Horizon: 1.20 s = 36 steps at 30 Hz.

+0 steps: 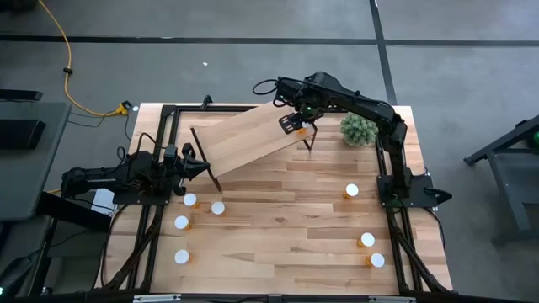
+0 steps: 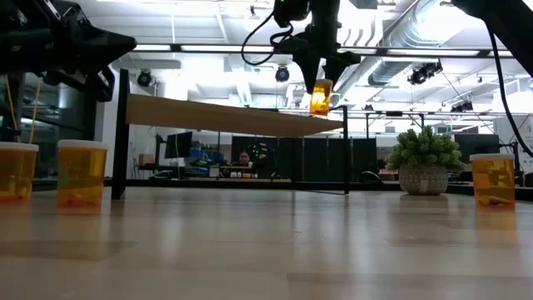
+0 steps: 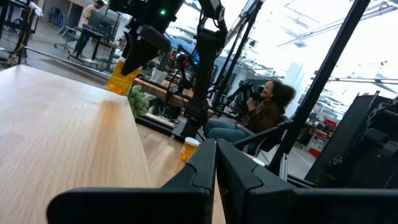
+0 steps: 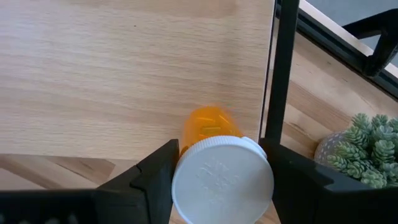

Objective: Pick and place medicine bottles onto shelf by color
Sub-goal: Put the pill bottle on the shelf, then put the pill bottle on the shelf aligned with the pill bottle

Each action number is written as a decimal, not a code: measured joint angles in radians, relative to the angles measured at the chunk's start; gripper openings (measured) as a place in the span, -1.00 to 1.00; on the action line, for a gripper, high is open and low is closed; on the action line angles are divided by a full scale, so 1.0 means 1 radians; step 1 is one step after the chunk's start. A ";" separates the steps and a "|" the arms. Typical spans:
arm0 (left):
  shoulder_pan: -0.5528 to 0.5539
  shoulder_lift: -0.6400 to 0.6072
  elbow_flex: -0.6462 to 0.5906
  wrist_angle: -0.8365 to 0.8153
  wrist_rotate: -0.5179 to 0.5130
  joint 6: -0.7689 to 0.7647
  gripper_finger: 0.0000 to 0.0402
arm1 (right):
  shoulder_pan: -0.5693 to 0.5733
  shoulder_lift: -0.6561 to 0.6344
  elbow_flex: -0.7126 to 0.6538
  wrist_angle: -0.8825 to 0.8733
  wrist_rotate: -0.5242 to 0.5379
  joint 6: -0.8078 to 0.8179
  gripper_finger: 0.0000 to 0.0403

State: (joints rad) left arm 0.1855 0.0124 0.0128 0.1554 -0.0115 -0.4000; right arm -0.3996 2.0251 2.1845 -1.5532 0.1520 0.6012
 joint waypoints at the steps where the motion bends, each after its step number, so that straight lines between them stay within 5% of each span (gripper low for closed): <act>1: 0.000 0.000 0.000 0.000 0.000 0.000 -0.98 | 0.000 0.000 0.000 0.000 0.000 0.000 0.03; 17: 0.000 0.000 0.000 0.000 0.000 0.000 -0.98 | 0.000 0.000 0.005 0.012 0.034 -0.017 0.31; 27: 0.000 0.000 0.000 0.022 0.000 -0.019 -0.98 | 0.017 -0.005 0.173 0.008 0.027 -0.202 0.31; 31: 0.000 0.000 0.000 0.025 0.000 -0.041 -0.98 | 0.048 -0.101 0.086 0.066 0.005 -0.247 0.31; 36: 0.000 0.000 0.000 0.031 0.000 -0.042 -0.98 | 0.117 -0.270 -0.117 0.166 0.101 -0.261 0.31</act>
State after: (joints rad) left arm 0.1855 0.0128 0.0128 0.1865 -0.0119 -0.4419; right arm -0.2826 1.7548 2.0675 -1.3867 0.2526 0.3397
